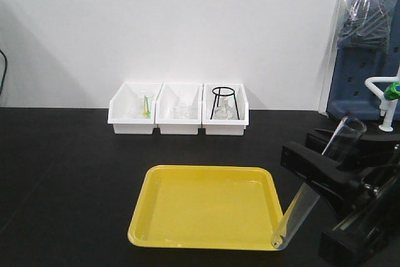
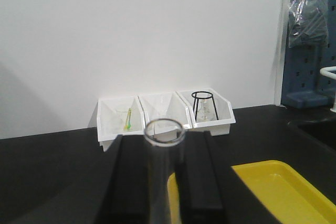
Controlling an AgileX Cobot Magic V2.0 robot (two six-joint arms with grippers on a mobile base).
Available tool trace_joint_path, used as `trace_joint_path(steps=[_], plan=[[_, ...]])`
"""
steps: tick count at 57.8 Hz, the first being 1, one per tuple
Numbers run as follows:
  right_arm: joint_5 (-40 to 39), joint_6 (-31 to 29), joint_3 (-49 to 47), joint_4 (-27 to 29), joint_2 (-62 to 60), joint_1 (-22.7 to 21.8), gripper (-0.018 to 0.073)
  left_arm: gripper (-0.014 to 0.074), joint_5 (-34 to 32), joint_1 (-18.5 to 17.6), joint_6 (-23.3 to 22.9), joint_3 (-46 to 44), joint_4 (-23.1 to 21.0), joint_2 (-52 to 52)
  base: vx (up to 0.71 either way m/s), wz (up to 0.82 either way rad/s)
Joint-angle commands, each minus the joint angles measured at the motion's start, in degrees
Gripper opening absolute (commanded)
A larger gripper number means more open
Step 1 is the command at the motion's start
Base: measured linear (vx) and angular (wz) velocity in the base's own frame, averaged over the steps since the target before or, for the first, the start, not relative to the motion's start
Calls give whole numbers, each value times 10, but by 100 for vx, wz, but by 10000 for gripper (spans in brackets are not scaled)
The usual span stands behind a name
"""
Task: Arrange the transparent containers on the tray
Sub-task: 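Drive the base up to the yellow tray holding both tubes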
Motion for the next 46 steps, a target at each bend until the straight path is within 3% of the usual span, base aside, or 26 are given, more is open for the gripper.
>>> trace_joint_path(steps=[1,46], plan=[[-51,-5,-17,-2,-3,-2,146,132,-46,-3,-2,-20,-3,1,27,-13],[-51,-5,-17,-2,-3,-2,146,132,-46,-3,-2,-20,-3,1,25,-5]])
